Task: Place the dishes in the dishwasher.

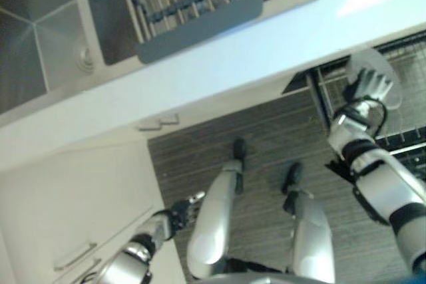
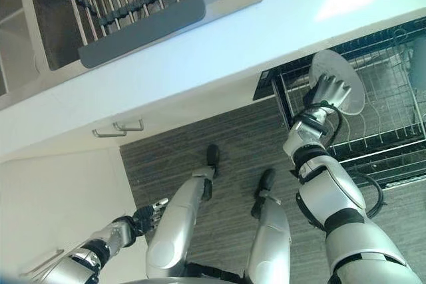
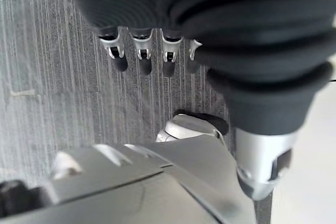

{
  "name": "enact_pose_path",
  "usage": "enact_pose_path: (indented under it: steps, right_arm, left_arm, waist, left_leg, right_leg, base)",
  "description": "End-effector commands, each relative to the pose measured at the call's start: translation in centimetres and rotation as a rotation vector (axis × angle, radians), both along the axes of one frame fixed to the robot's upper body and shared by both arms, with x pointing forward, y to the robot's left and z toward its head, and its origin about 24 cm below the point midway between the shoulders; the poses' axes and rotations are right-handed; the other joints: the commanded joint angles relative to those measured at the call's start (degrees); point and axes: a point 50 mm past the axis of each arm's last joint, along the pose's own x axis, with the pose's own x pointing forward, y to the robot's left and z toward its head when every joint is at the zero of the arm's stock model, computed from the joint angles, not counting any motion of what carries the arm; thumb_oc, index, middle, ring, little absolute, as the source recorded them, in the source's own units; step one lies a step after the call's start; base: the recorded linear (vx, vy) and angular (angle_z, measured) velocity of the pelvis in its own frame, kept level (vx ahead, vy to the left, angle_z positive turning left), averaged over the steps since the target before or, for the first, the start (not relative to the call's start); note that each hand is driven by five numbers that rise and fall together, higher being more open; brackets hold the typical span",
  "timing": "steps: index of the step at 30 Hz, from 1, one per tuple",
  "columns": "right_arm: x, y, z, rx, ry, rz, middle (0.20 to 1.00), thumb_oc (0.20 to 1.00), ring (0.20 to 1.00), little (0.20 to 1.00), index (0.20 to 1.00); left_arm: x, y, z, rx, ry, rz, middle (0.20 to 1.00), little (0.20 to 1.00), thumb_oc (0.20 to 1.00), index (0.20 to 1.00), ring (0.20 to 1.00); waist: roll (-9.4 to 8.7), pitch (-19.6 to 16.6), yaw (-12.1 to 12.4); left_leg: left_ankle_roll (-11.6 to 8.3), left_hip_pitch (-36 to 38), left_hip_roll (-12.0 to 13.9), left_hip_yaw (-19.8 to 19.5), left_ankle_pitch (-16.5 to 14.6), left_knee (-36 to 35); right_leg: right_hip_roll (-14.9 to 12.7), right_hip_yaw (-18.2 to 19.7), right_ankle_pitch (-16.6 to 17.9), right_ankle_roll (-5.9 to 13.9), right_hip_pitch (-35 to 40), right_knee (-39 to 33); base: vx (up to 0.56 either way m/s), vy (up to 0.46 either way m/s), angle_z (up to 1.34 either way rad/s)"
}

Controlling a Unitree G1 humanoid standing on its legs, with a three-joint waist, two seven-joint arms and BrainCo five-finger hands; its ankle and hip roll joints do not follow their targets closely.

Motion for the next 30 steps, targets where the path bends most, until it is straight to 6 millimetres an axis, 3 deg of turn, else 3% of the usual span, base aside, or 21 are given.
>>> enact_pose_path:
  steps: [1,4,5,6,7,10,14,15,20,21,25,30]
  right_arm:
    - [-2.0,-5.0,-1.0,0.14,0.067,-0.196,0.2,0.2,0.2,0.2,0.2]
    - [-2.4,-5.6,-1.2,0.217,0.039,-0.24,0.2,0.2,0.2,0.2,0.2]
    - [-2.5,-5.7,-1.3,0.227,0.026,-0.254,0.363,0.363,0.363,0.363,0.363]
    - [-2.6,-5.7,-1.3,0.238,0.016,-0.267,0.868,0.868,0.868,0.868,0.868]
    - [-2.9,-5.8,-1.8,0.255,0.012,-0.288,1.0,1.0,1.0,1.0,1.0]
    - [-3.4,-6.5,-2.0,0.335,-0.038,-0.336,1.0,1.0,1.0,1.0,1.0]
    - [-2.9,-6.5,-2.2,0.535,-0.125,-0.268,1.0,1.0,1.0,1.0,1.0]
    - [-2.4,-6.0,-2.8,0.676,-0.136,-0.193,1.0,1.0,1.0,1.0,1.0]
    - [-0.6,-3.7,-3.8,1.026,-0.123,0.14,1.0,1.0,1.0,1.0,1.0]
    - [0.1,-2.7,-3.6,1.147,-0.1,0.291,1.0,1.0,1.0,1.0,1.0]
    - [0.0,-1.4,-4.5,1.233,-0.136,0.455,1.0,1.0,1.0,1.0,1.0]
    - [-1.3,-0.3,-2.7,1.215,-0.443,0.608,1.0,1.0,1.0,1.0,1.0]
  left_arm:
    - [-1.2,-0.7,-0.8,-0.042,0.046,0.024,1.0,1.0,1.0,1.0,1.0]
    - [-1.2,-1.0,-0.8,-0.054,0.035,0.01,1.0,1.0,1.0,1.0,1.0]
    - [-1.2,-1.1,-0.8,-0.054,0.03,0.006,1.0,1.0,1.0,1.0,1.0]
    - [-1.2,-1.1,-0.8,-0.056,0.027,0.004,1.0,1.0,1.0,1.0,1.0]
    - [-1.4,-1.2,-0.9,-0.058,0.033,0.004,1.0,1.0,1.0,1.0,1.0]
    - [-1.4,-1.6,-0.8,-0.071,0.032,0.007,1.0,1.0,1.0,1.0,1.0]
    - [-1.7,-1.8,-0.9,-0.072,0.039,-0.012,1.0,1.0,1.0,1.0,1.0]
    - [-1.8,-1.8,-1.0,-0.069,0.041,-0.015,1.0,1.0,1.0,1.0,1.0]
    - [-1.9,-1.2,-1.0,-0.051,0.049,-0.006,1.0,1.0,1.0,1.0,1.0]
    - [-2.0,-0.9,-1.0,-0.047,0.05,0.003,1.0,1.0,1.0,1.0,1.0]
    - [-2.4,0.1,-1.1,-0.054,0.063,0.064,1.0,1.0,1.0,1.0,1.0]
    - [-4.2,0.4,-1.9,-0.096,0.098,0.162,1.0,1.0,1.0,1.0,1.0]
  waist:
    - [3.88,-1.1,0.1]
    - [4.99,-1.1,0.2]
    - [5.23,-1.1,0.2]
    - [5.37,-1.1,0.2]
    - [4.9,-1.1,0.0]
    - [5.57,-1.1,0.0]
    - [6.02,-1.1,0.2]
    - [5.95,-1.1,0.1]
    - [4.57,-1.1,-0.5]
    - [4.14,-1.1,-0.8]
    - [3.14,-1.1,-2.6]
    - [1.07,-1.1,-5.3]
  left_leg:
    - [-1.71,-1.1,-0.8,-5.1,-0.9,-0.9]
    - [-1.8,-2.3,-0.8,-5.0,-0.7,-0.9]
    - [-1.8,-2.4,-0.8,-4.8,-0.6,-0.9]
    - [-1.83,-2.5,-0.8,-4.6,-0.6,-0.9]
    - [-2.14,-1.2,-1.4,-4.3,-1.9,-0.9]
    - [-2.17,-1.7,-1.4,-4.1,-1.8,-0.9]
    - [-2.25,-1.8,-1.5,-4.3,-1.9,-0.9]
    - [-2.28,-1.7,-1.4,-4.1,-2.0,-0.9]
    - [-2.67,-0.6,-0.5,-3.3,-2.5,-0.9]
    - [-2.77,-0.3,-0.2,-3.0,-2.6,-0.9]
    - [-2.78,-0.4,1.7,-1.8,-1.4,-0.9]
    - [-3.03,1.4,3.0,-0.5,-1.9,-0.9]
  right_leg:
    - [0.3,-0.9,4.4,1.63,-0.8,0.7]
    - [-0.1,-1.1,4.0,1.57,-1.9,1.5]
    - [-0.1,-1.2,3.9,1.52,-2.0,1.6]
    - [-0.1,-1.2,3.8,1.52,-2.2,1.7]
    - [-0.7,-0.4,2.2,2.26,-1.3,2.1]
    - [-0.9,-0.6,1.8,2.12,-1.8,2.8]
    - [-1.0,-0.5,1.6,2.07,-1.9,2.9]
    - [-0.9,-0.5,1.7,2.05,-1.8,2.7]
    - [-0.6,-0.2,2.0,1.99,-0.9,1.8]
    - [-0.4,0.0,2.2,1.89,-0.7,1.5]
    - [1.3,0.4,3.9,0.77,-1.1,0.8]
    - [2.5,1.6,4.0,0.62,0.1,0.2]
  base:
    - [-0.06,0.048,0.06]
    - [-0.03,0.03,0.02]
    - [0.0,0.0,0.0]
    - [0.07,0.002,0.06]
    - [0.06,0.002,0.06]
    - [0.02,0.008,0.07]
    - [0.0,0.004,0.06]
    - [0.0,0.0,0.0]
    - [0.0,0.0,0.0]
    - [0.01,0.032,-0.03]
    - [-0.05,0.057,-0.08]
    - [0.0,0.015,-0.13]
